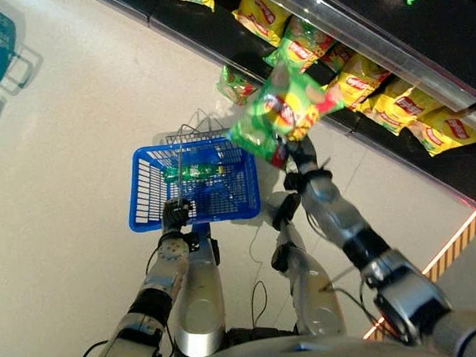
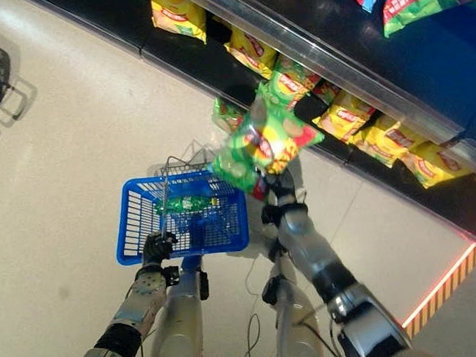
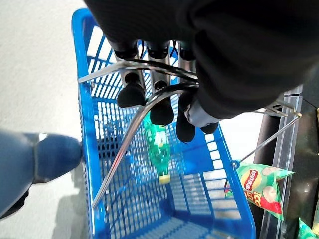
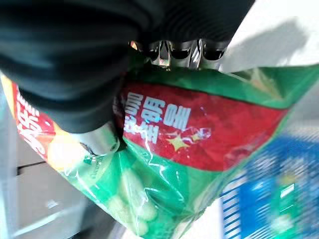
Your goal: Pick up the snacks into the basket
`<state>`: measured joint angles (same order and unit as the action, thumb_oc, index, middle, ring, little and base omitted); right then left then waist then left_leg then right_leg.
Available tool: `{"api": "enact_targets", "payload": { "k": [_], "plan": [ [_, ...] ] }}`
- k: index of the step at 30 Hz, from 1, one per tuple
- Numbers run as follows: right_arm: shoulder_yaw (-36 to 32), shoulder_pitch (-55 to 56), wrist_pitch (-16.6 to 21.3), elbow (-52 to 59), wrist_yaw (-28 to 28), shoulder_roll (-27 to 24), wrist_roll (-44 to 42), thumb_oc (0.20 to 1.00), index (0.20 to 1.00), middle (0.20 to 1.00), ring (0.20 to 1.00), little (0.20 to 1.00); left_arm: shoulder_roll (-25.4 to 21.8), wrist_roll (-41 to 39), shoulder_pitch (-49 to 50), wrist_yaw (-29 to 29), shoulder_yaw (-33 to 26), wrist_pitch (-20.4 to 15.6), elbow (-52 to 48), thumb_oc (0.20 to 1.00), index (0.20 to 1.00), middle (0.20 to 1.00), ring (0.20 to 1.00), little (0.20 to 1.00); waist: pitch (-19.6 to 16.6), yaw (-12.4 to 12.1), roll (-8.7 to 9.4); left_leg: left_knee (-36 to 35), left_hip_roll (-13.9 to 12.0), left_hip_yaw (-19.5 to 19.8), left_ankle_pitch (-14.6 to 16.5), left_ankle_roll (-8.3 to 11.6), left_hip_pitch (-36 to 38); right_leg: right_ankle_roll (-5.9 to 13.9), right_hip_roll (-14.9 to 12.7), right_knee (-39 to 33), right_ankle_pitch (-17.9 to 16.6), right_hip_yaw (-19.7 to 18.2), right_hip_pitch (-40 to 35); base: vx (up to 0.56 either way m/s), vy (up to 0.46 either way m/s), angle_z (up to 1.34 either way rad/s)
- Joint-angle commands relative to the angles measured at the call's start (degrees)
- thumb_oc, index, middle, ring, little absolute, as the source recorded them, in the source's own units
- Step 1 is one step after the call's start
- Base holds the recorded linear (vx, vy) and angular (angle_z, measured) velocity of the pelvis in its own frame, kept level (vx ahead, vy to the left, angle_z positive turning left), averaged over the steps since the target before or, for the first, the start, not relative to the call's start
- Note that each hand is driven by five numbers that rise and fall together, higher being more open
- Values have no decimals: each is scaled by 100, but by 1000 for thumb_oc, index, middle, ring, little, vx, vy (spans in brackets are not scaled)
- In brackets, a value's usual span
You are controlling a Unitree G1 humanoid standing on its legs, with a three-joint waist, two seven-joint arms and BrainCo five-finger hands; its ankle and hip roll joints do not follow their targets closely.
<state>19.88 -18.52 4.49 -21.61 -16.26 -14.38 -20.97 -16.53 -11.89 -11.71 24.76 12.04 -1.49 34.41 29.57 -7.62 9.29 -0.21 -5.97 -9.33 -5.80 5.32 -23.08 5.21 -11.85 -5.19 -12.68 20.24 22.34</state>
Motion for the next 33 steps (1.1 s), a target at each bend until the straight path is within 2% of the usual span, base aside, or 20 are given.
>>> {"api": "enact_targets", "payload": {
  "k": [1, 5, 14, 19, 21, 27, 30, 33],
  "plan": [
    [-302, 363, 233, 780, 415, -326, 543, 200, 200, 200, 200, 200, -190, 536, 450, 115, -371, -433, -1205, 200, 200, 200, 200, 200, 23, 21, -119, -479, -59, 170, -224, 59, -84, 870, -568, 138, -177, -56, -139, 0, 0, 0],
    [-212, 1027, 142, 715, 737, -338, 798, 200, 200, 200, 200, 200, -334, 616, 640, 29, -537, -472, -1623, 200, 200, 200, 200, 200, 23, 132, -101, -479, -62, 129, -225, 61, -71, 879, -566, 145, -183, -88, -109, -10, -3, -4],
    [120, 572, 1, -87, 683, -181, 1327, 200, 200, 200, 200, 200, -482, 688, 748, -260, -350, -592, -2528, 200, 200, 200, 200, 200, 23, 93, -219, -479, -66, 112, -235, 56, -107, 870, -573, 175, -190, -104, -14, -8, -3, -2],
    [481, -313, -94, -928, 563, 123, 1426, 200, 200, 200, 200, 200, -510, 723, 616, -474, 98, -650, -3077, 200, 200, 200, 200, 200, 23, -27, -323, -479, -49, 147, -227, 44, -150, 866, -589, 178, -201, -82, 16, 0, 0, 0],
    [681, -906, -124, -1494, 442, 387, 1376, 200, 200, 200, 200, 200, -481, 644, 460, -576, 406, -679, -3365, 200, 200, 200, 200, 200, 23, -117, -395, -479, -44, 181, -228, 44, -198, 863, -601, 185, -206, -63, 49, 0, 0, 0],
    [885, -1956, -223, -2557, 337, 801, 1174, 200, 200, 200, 200, 200, -356, 535, 58, -690, 986, -687, -3541, 200, 200, 200, 200, 200, 23, -269, -498, -479, -21, 246, -239, 42, -325, 859, -595, 203, -226, -9, 132, -3, -9, 4],
    [1054, -2802, -384, -3438, 310, 981, 1515, 200, 200, 200, 200, 200, -262, 483, -271, -684, 1314, -686, -3569, 200, 200, 200, 200, 200, 23, -405, -597, -479, -6, 309, -262, 45, -481, 859, -589, 213, -237, 32, 246, -5, 0, 8],
    [1091, -3137, -440, -3779, 315, 1108, 1669, 200, 200, 200, 200, 200, -202, 431, -478, -685, 1434, -679, -3573, 200, 200, 200, 200, 200, 23, -461, -645, -479, 3, 338, -288, 50, -604, 853, -581, 228, -233, 61, 338, -7, -2, 12]
  ]
}}
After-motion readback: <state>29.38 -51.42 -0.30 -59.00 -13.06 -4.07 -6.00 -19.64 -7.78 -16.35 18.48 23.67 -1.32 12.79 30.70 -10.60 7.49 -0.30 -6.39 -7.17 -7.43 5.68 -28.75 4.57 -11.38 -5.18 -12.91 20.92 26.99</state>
